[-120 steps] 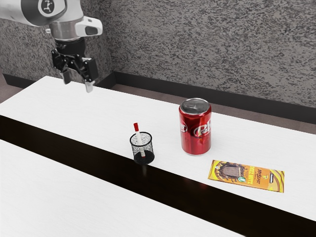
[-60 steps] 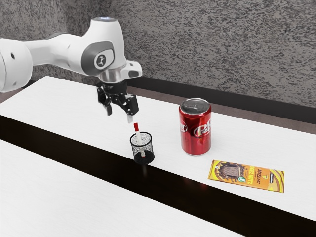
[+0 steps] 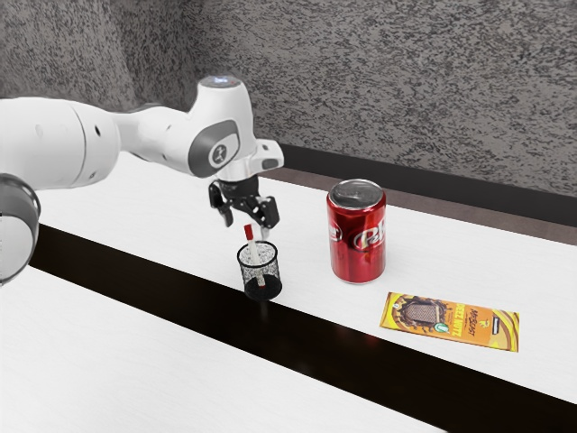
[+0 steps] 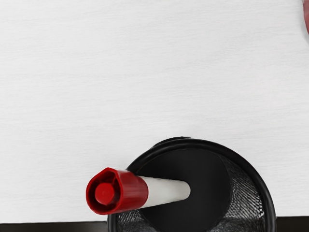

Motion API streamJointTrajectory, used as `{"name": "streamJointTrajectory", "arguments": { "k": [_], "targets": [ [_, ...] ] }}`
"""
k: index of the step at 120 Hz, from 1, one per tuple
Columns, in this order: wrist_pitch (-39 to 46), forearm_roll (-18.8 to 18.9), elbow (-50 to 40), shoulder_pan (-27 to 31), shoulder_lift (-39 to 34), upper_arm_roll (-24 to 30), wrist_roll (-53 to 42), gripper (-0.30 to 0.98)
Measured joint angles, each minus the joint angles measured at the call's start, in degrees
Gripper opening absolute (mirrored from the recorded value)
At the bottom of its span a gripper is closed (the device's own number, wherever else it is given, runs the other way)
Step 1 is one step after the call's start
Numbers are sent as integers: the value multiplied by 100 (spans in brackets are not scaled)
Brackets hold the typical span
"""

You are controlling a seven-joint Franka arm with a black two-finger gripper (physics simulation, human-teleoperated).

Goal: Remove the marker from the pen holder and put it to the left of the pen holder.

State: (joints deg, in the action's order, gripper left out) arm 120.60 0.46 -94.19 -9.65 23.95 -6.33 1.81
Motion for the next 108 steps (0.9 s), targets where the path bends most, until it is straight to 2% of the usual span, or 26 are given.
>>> {"name": "streamJointTrajectory", "arguments": {
  "k": [36, 80, 108],
  "targets": [
    [585, -14, 47, 87, 375, 0, 30, 69],
    [846, -143, -87, 86, 352, 0, 57, 68],
    [873, -155, -216, 77, 275, 0, 60, 26]
  ]
}}
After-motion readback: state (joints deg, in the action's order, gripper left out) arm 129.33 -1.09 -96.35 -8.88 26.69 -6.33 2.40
